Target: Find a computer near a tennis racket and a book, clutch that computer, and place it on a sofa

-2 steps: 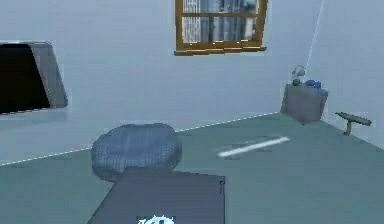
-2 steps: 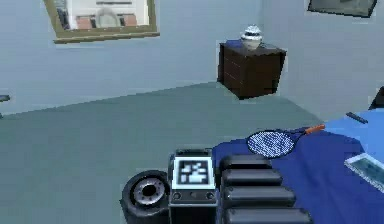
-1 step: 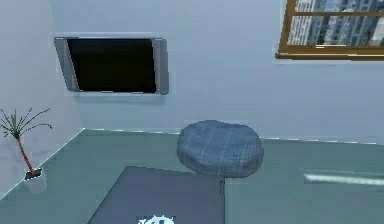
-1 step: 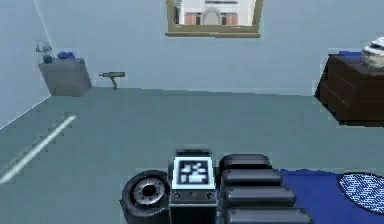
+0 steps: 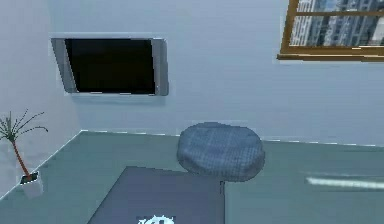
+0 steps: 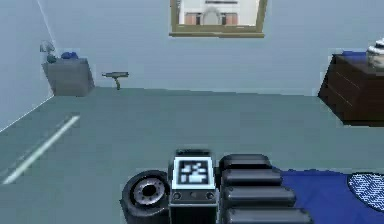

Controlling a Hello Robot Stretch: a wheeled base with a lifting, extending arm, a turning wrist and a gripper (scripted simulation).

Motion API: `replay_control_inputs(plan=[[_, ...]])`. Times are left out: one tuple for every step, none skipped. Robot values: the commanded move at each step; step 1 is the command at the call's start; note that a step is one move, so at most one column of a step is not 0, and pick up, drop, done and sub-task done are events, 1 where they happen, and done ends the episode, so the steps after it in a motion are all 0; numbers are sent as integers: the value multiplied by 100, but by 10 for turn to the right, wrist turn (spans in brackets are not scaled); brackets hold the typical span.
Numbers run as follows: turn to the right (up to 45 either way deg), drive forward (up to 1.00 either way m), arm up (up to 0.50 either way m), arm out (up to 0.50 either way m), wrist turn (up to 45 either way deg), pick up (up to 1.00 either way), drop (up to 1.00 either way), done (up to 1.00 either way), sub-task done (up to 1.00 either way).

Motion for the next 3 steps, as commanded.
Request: replay_control_inputs(plan=[[-450, 0, 0, 0, 0, 0, 0, 0, 0], [-300, 0, 0, 0, 0, 0, 0, 0, 0], [0, 100, 0, 0, 0, 0, 0, 0, 0]])
